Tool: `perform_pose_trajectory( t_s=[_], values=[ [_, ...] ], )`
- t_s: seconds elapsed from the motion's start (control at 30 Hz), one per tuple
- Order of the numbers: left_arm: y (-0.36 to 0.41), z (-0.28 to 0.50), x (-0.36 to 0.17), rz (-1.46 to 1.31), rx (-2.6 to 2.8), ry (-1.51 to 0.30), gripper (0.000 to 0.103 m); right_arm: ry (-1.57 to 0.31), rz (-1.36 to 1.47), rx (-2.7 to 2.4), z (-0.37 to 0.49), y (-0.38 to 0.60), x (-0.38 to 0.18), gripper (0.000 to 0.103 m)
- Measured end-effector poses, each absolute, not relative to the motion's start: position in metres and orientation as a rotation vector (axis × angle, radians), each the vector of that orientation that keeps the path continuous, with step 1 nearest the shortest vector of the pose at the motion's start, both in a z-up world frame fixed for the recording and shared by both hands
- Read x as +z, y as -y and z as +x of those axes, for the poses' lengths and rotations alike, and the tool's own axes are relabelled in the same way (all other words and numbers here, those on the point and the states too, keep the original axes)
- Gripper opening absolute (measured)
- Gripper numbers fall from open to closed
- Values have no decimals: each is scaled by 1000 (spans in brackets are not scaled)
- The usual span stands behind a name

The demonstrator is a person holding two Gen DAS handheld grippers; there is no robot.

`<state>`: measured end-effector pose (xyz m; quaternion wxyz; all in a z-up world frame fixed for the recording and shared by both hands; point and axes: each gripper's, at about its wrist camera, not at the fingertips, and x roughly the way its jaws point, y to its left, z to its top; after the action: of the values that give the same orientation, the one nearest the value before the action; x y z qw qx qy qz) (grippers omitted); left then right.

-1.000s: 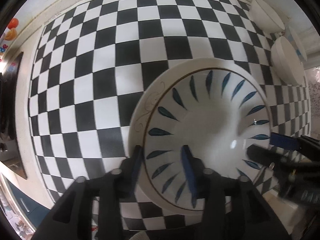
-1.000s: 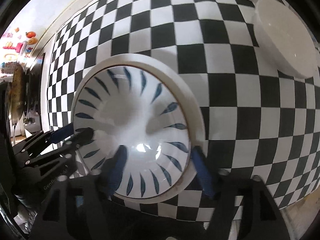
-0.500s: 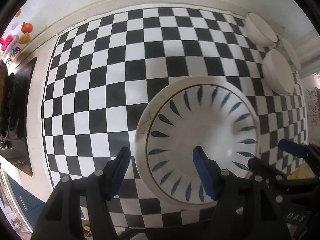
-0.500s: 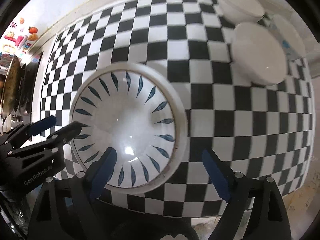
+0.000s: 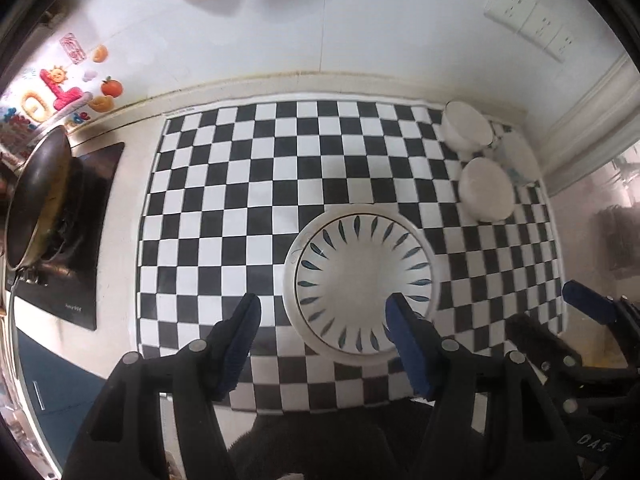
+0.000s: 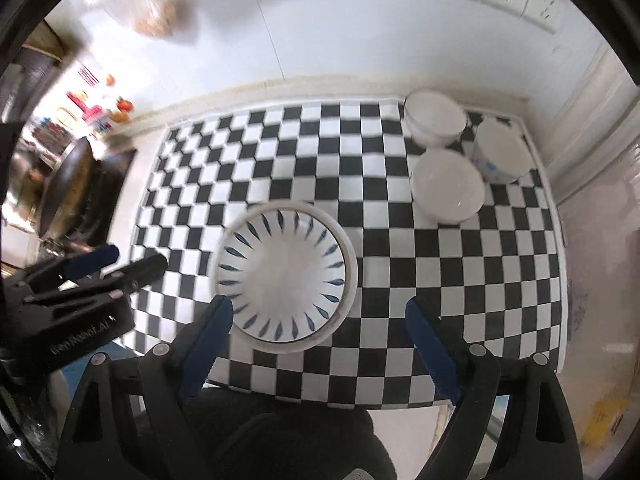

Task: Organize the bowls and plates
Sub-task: 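Open both grippers and lift them away from the stacked plates, then move both grippers toward the group of white bowls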

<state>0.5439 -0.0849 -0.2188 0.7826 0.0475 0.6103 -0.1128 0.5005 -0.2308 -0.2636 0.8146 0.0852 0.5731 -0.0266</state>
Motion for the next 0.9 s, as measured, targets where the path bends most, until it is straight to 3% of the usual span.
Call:
perform_pose_trajectory(
  t_s=[0.4,0.9],
  values=[
    [80,508,-152,103,-241,-1269,63,-1155,173,-32,458,230,-188,90],
    [79,507,-145,114,-291,-1272,63,-1160,180,-74,456,231,-181,90]
  ],
)
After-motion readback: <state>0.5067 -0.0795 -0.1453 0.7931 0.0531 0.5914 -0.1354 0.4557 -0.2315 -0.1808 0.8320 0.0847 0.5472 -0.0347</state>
